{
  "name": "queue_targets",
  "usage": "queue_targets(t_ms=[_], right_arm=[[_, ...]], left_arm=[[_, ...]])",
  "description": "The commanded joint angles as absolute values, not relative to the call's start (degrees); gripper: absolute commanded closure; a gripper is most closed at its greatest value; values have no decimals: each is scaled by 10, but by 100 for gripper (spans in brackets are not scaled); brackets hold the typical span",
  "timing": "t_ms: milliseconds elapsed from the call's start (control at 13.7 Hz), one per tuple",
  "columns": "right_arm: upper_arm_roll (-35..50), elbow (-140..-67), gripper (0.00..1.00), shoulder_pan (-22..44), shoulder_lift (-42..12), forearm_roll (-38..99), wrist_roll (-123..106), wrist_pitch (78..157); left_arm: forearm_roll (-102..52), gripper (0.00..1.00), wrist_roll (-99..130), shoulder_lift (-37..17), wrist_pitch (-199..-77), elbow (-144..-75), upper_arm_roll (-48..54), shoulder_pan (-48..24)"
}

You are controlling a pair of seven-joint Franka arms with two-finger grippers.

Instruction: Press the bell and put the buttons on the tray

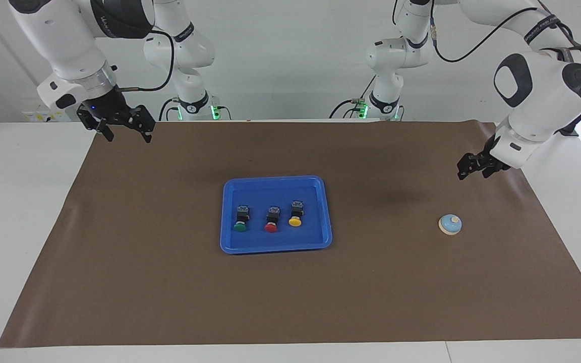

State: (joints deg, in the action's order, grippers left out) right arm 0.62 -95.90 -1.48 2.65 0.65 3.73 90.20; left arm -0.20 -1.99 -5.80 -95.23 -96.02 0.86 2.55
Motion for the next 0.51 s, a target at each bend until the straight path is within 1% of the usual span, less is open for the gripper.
queue_targets(t_ms=[0, 219, 438], right_arm=[[11, -971, 0, -20, 40, 1, 33, 900], [11, -971, 0, -20, 40, 1, 33, 900], [11, -971, 0, -20, 40, 1, 33, 901]], left_arm=[[-7, 0, -20, -4, -883, -968, 9, 24], [-11, 0, -19, 7, -872, -968, 10, 19], [-11, 0, -19, 10, -872, -969, 4, -10]])
